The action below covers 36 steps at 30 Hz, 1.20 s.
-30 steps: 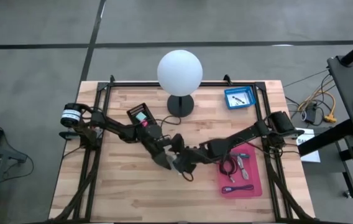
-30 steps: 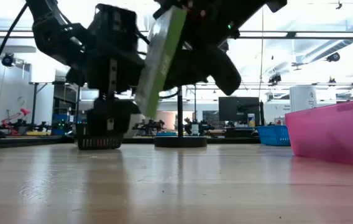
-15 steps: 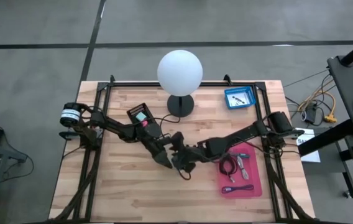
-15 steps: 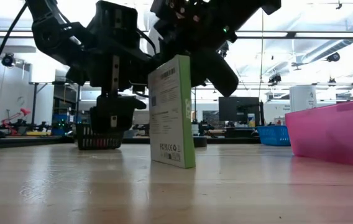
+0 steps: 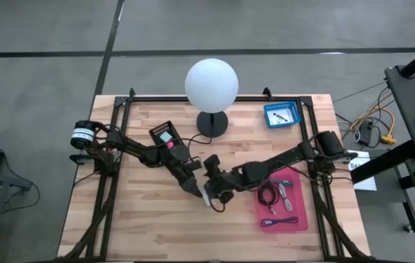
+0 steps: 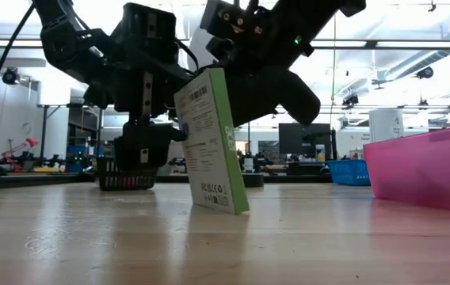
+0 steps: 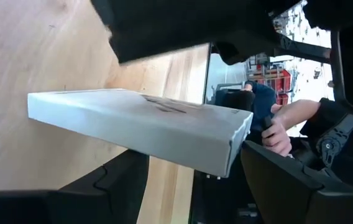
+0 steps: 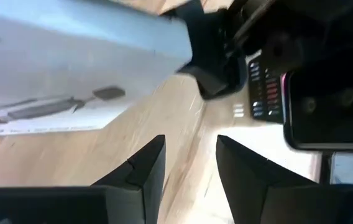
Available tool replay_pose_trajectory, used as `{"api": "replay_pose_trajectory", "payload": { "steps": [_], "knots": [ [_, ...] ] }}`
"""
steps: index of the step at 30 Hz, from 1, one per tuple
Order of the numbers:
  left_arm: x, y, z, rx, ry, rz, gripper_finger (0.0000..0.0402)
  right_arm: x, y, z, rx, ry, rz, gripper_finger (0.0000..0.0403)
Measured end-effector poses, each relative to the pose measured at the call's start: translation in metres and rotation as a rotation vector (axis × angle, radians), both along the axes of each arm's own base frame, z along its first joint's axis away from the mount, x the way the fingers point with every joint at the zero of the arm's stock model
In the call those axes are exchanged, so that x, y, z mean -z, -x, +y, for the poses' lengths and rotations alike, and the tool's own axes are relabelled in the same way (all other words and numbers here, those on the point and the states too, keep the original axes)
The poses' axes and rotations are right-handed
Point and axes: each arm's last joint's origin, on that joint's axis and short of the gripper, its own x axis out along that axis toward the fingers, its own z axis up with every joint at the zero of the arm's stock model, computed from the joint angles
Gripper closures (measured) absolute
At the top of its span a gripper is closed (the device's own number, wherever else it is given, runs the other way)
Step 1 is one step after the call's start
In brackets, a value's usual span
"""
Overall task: Pick and place items into bin
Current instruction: Put the white card reader box into the blue bin
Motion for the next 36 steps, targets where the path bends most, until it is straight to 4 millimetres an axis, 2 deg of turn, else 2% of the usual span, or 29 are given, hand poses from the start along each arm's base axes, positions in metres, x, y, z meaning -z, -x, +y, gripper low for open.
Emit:
{"api": "replay_pose_trajectory", "payload": {
  "steps": [6,12,22,26,30,36],
  "knots": [
    [0.0,0.0,0.0,-0.001,0.0,0.0,0.0164,-0.003,0.006,-0.001,0.069,-0.045,0.034,0.0273],
    [0.0,0.0,0.0,-0.001,0.002,0.002,0.0164,-0.023,0.017,-0.005,0.174,-0.137,0.008,0.0273],
    [-0.001,-0.001,0.0,-0.003,0.002,-0.013,0.0164,-0.073,0.038,-0.007,0.438,-0.534,-0.17,0.0273],
    [-0.002,-0.001,0.0,-0.004,0.004,-0.017,0.0164,-0.075,0.047,-0.008,0.511,-0.61,-0.184,0.0271],
    [-0.002,-0.001,0.001,-0.011,0.018,-0.011,0.0164,-0.079,0.052,-0.009,0.574,-0.68,-0.213,0.0246],
    [-0.003,-0.002,0.0,-0.003,0.015,-0.027,0.0164,-0.084,0.055,-0.003,0.628,-0.768,-0.235,0.0183]
  ]
}}
